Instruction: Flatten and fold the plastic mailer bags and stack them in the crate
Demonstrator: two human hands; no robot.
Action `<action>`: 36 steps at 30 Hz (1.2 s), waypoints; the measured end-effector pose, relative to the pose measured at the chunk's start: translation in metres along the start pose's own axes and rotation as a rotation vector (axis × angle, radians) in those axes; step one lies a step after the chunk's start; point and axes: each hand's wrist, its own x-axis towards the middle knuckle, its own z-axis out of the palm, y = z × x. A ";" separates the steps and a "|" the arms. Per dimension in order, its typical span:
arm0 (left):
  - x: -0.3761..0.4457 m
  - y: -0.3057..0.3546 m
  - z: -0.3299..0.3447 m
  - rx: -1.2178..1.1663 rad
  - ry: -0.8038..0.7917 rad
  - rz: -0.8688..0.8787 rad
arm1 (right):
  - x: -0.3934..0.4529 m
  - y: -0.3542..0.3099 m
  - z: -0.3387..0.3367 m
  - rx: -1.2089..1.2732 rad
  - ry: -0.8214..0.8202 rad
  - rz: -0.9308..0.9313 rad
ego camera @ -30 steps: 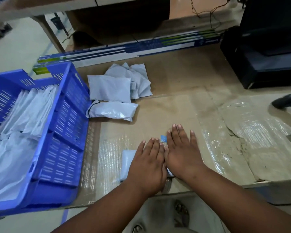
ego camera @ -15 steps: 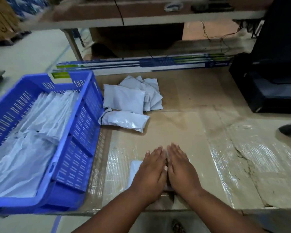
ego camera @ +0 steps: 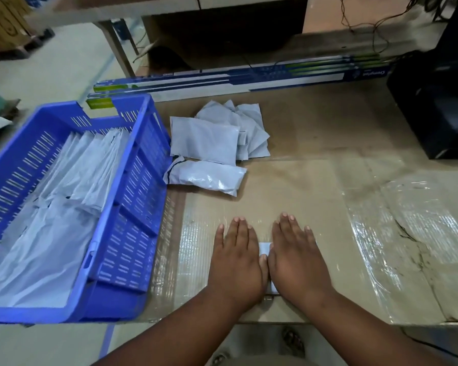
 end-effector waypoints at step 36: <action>-0.055 -0.062 0.006 -0.168 0.017 0.266 | -0.033 -0.009 -0.002 -0.053 -0.099 -0.346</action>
